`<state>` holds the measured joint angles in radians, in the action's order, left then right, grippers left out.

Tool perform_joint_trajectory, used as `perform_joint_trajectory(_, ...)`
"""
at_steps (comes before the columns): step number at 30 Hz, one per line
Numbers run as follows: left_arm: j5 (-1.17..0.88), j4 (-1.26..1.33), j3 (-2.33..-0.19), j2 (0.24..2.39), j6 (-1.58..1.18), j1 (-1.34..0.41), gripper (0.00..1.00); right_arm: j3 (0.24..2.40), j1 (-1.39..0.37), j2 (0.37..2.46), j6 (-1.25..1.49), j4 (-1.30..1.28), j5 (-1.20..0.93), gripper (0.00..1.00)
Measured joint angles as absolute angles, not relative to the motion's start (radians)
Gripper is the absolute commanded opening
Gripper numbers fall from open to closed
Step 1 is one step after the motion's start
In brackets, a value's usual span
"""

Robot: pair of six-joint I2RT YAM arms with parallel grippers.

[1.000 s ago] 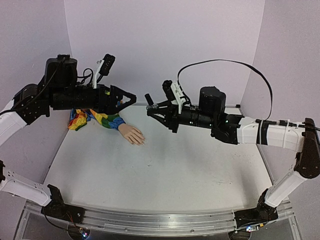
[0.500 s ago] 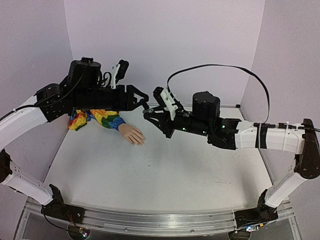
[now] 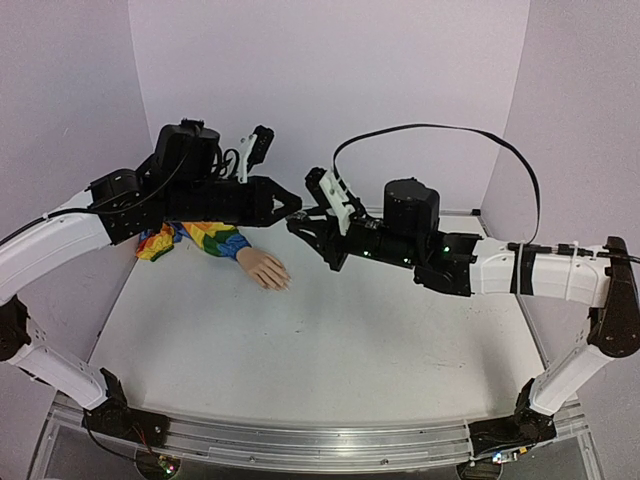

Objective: Paint the nails
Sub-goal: Screw the nail polish bottle cap onto the nail polish bottle.

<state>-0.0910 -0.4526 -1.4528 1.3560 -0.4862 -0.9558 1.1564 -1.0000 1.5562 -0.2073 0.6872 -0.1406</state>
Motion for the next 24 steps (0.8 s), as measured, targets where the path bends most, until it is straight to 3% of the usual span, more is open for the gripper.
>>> perform_joint_trajectory(7,-0.226,-0.472,-1.453,1.357,-0.325,-0.934,0.0,1.158,-0.971,1.549,-0.169,0.656,-0.292,0.0)
perform_joint_trajectory(15,-0.897,-0.466,-1.456,1.341,-0.02,-0.904,0.02,1.166,-0.939,1.524,0.208,0.706,-1.021,0.0)
perform_joint_trajectory(16,-0.951,-0.46,-1.456,1.338,0.006,-0.913,0.09,1.169,-0.955,1.524,0.253,0.73,-1.064,0.0)
perform_joint_trajectory(19,-0.992,-0.469,-1.464,1.328,0.052,-0.942,0.58,1.169,-0.985,1.523,0.293,0.765,-1.105,0.0)
perform_joint_trajectory(23,-0.883,-0.477,-1.472,1.319,0.025,-0.97,0.94,1.169,-0.989,1.51,0.134,0.695,-1.026,0.0)
perform_joint_trajectory(24,-0.833,-0.483,-1.472,1.309,0.015,-0.973,0.98,1.169,-0.989,1.506,0.088,0.671,-0.979,0.0)
